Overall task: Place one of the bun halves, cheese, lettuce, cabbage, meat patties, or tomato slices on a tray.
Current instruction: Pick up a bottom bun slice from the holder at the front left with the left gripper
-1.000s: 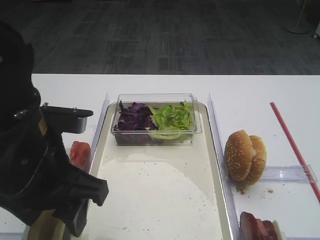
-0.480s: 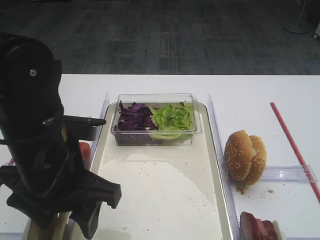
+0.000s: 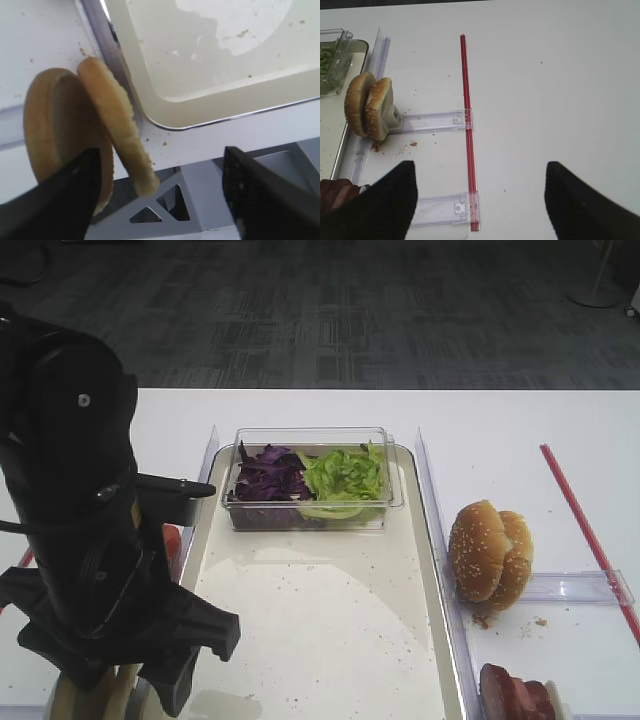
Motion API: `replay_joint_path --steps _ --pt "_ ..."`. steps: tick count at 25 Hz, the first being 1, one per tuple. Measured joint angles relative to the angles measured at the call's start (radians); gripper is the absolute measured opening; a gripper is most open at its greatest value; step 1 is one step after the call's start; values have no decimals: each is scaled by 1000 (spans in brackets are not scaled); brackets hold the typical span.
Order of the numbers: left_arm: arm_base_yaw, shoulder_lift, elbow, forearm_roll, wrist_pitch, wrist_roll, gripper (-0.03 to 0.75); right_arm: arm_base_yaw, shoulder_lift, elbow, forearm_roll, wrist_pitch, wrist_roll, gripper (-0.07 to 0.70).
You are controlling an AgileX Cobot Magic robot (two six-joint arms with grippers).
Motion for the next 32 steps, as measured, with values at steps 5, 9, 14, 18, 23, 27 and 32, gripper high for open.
replay_joint_path --steps 5,9,14,18,23,27,32 --pt "0 0 0 0 -2 0 426 0 0 0 0 0 0 552" --pt "0 0 0 0 -9 0 396 0 0 0 0 0 0 552" --pt "0 0 0 6 -11 0 387 0 0 0 0 0 0 552" --pt "0 19 0 12 -4 0 387 0 0 0 0 0 0 552" --pt "0 60 0 12 2 0 387 0 0 0 0 0 0 552" --pt "0 68 0 12 2 0 378 0 0 0 0 0 0 552" --pt "0 68 0 27 2 0 339 0 0 0 0 0 0 552"
